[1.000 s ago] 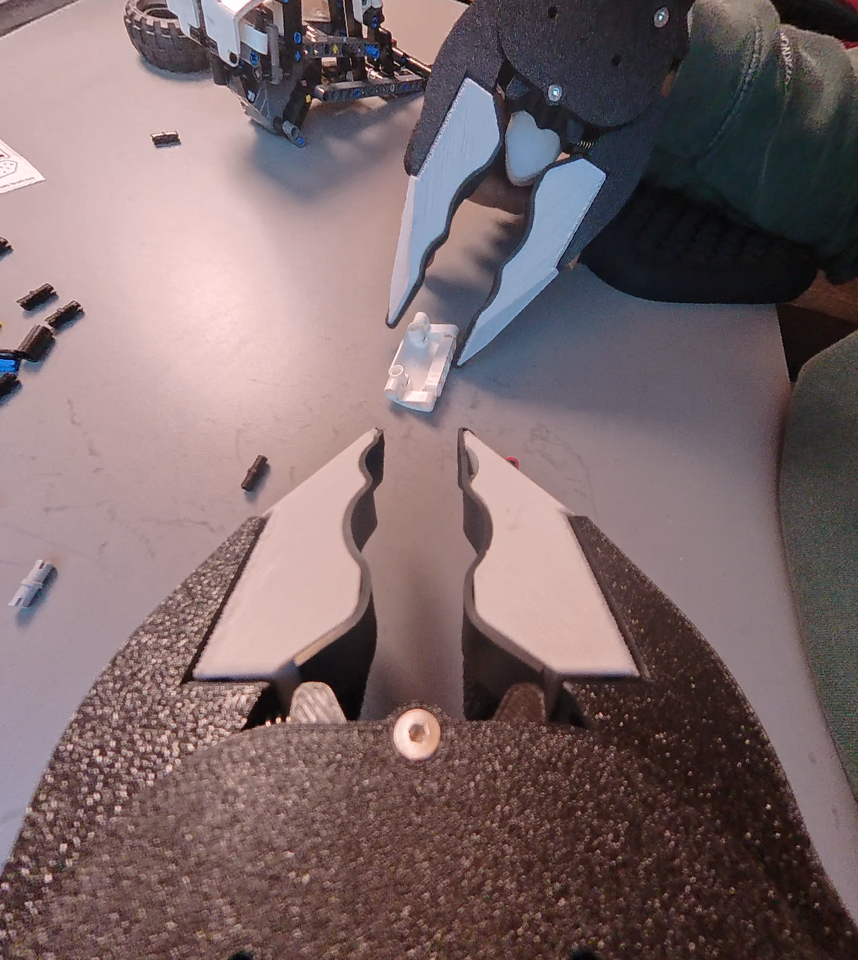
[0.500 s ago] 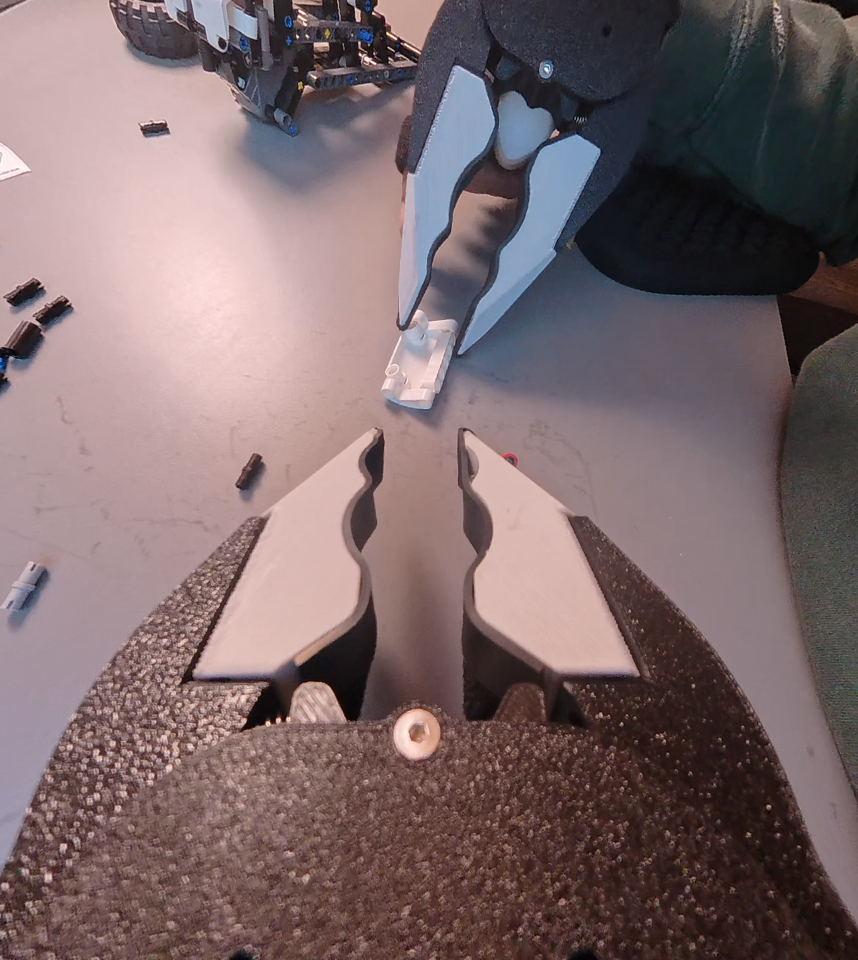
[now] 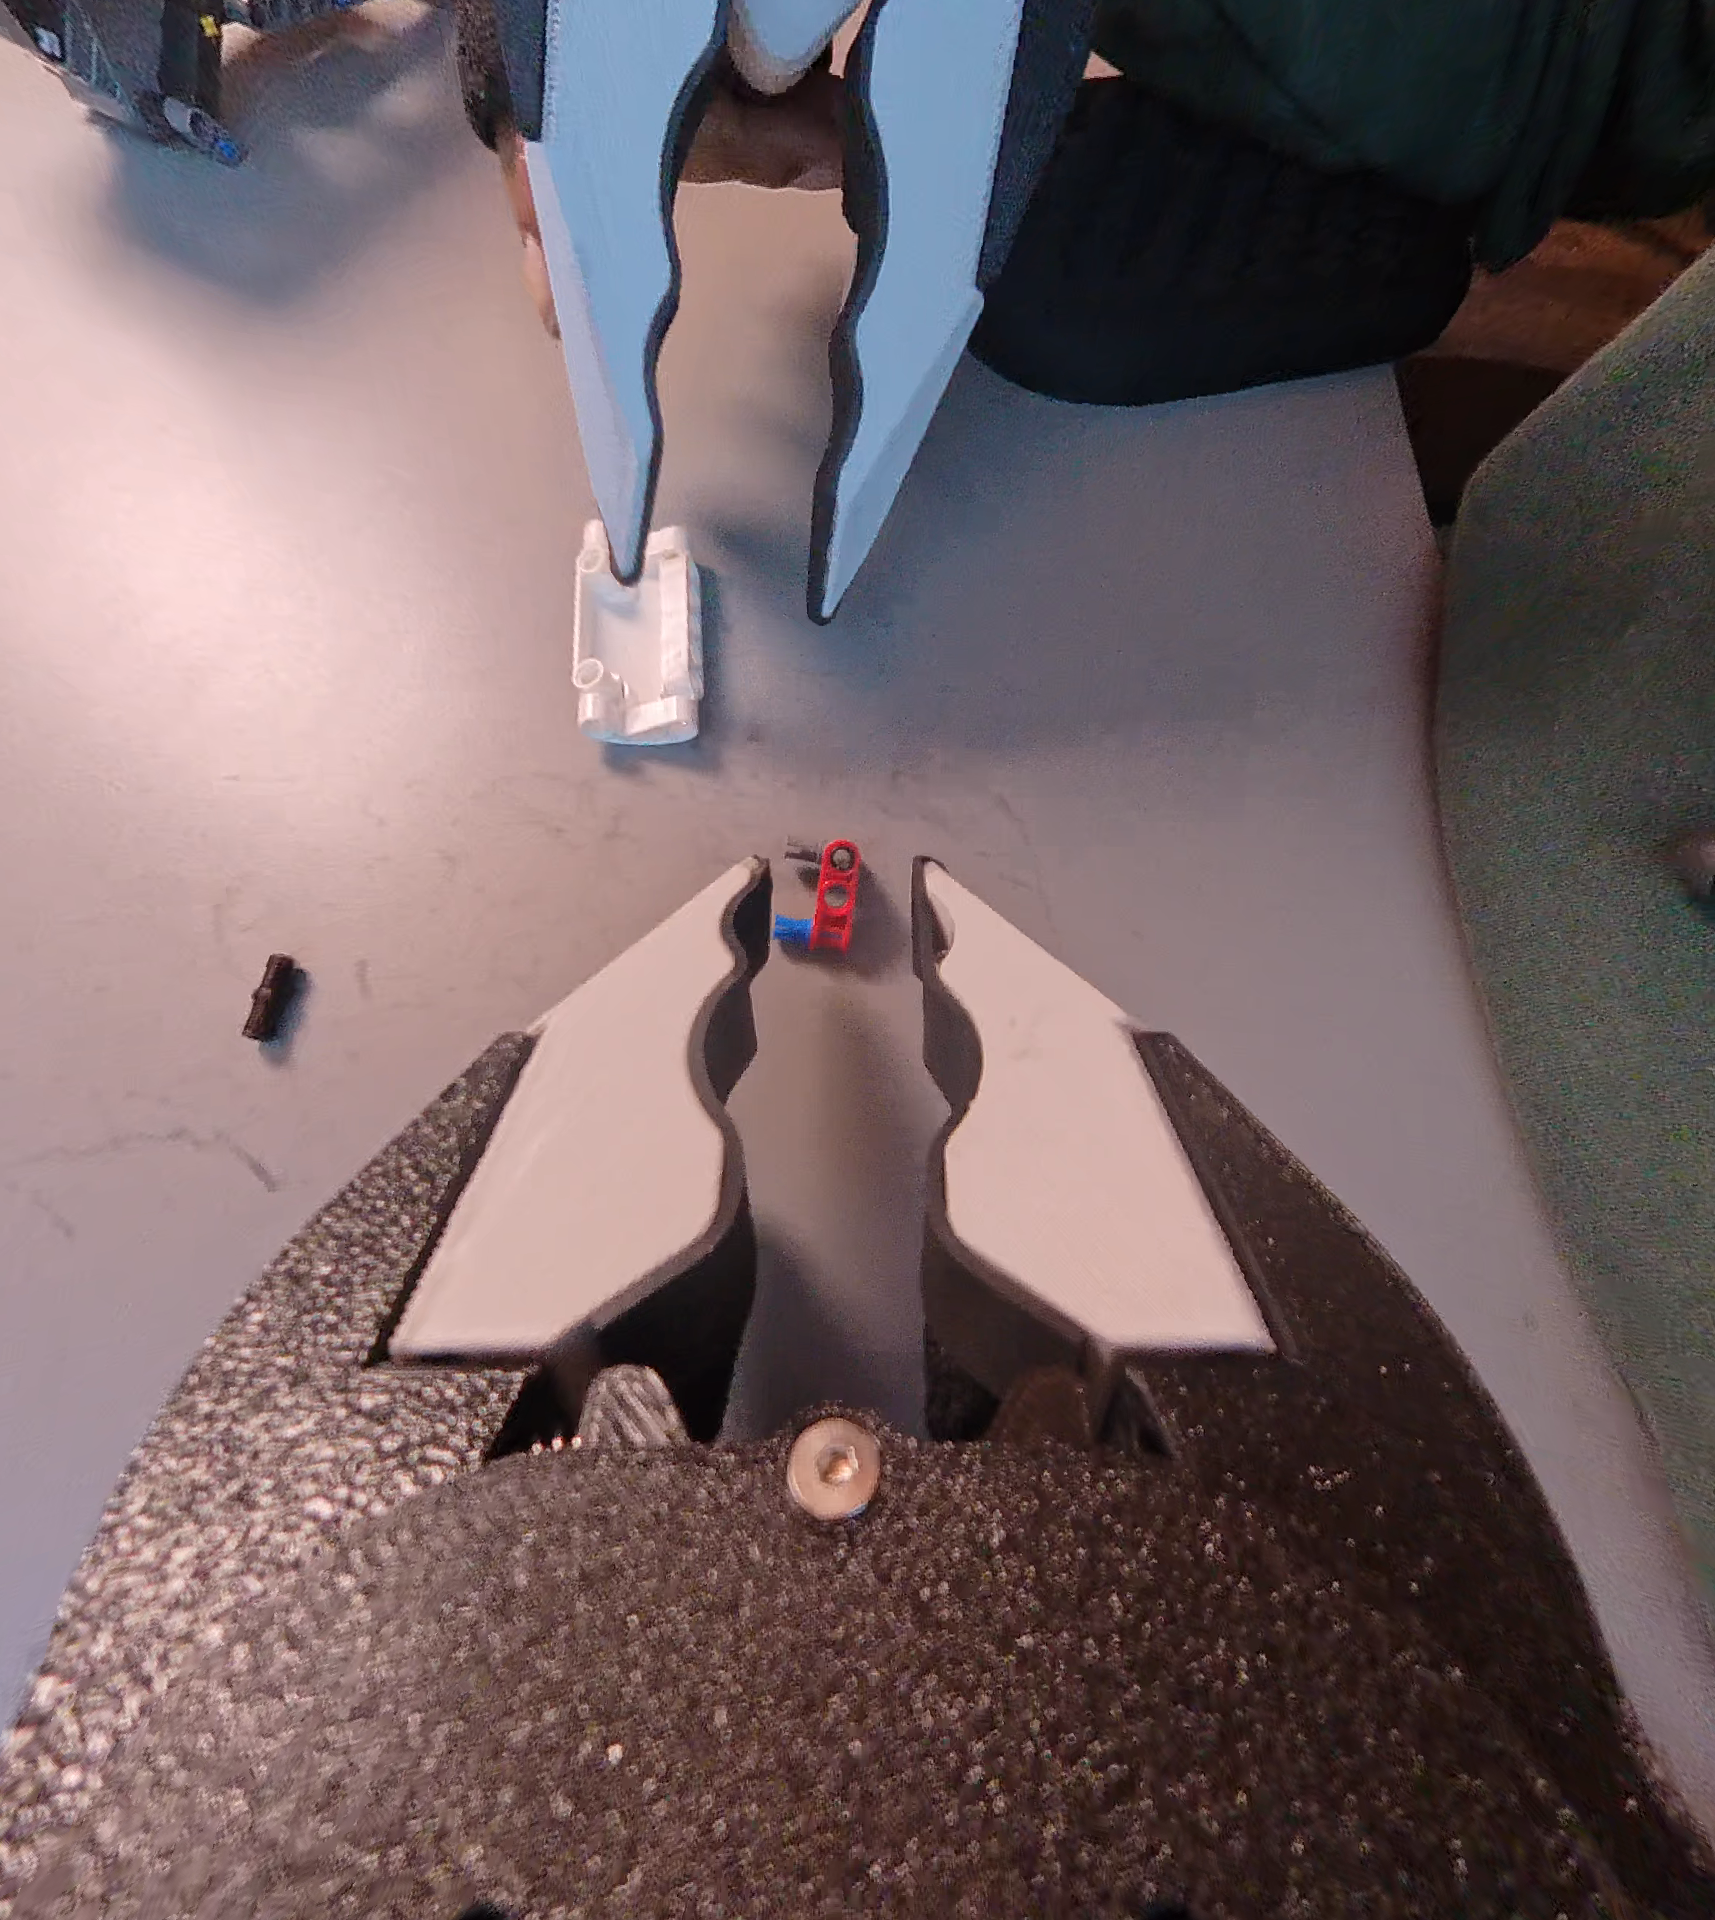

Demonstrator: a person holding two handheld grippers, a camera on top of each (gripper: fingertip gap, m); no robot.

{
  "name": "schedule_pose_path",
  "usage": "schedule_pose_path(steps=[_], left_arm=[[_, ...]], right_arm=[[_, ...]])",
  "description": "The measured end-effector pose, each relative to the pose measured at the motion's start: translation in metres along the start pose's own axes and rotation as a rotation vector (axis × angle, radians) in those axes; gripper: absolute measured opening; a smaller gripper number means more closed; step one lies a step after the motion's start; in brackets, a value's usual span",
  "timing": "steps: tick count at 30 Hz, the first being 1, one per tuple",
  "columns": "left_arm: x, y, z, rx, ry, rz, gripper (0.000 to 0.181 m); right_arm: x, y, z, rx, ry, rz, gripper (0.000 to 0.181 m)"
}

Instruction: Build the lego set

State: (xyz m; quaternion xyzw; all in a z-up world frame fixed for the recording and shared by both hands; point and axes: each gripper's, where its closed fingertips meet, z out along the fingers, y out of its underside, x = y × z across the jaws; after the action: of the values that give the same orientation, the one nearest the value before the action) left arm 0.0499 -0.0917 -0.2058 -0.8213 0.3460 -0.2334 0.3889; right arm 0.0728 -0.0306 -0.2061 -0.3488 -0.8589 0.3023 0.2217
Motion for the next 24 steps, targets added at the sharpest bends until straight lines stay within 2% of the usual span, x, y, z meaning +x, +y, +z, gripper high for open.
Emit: schedule_pose_path(steps=[3,6,10,17,24], left_arm=[[-0.001,0.005,0.008,-0.058,-0.029,0.04,0.022],[-0.001,0.008,0.01,-0.078,-0.047,0.071,0.007],[-0.011,0.006,0.006,-0.059,-0.073,-0.023,0.007],[-0.023,-0.035,-0.02,0.227,0.058,-0.382,0.007],[-0.02,-0.062,-0.039,0.437,0.247,-0.59,0.007]], right_arm=[[-0.011,-0.007,0.009,0.007,-0.023,-0.016,0.03],[-0.021,-0.016,0.017,0.032,-0.053,-0.024,0.026],[-0.02,-0.026,0.024,0.065,-0.021,-0.045,0.026],[0.008,-0.06,0.01,0.224,0.218,-0.124,0.024],[0.018,-0.079,-0.008,0.323,0.345,-0.193,0.008]])
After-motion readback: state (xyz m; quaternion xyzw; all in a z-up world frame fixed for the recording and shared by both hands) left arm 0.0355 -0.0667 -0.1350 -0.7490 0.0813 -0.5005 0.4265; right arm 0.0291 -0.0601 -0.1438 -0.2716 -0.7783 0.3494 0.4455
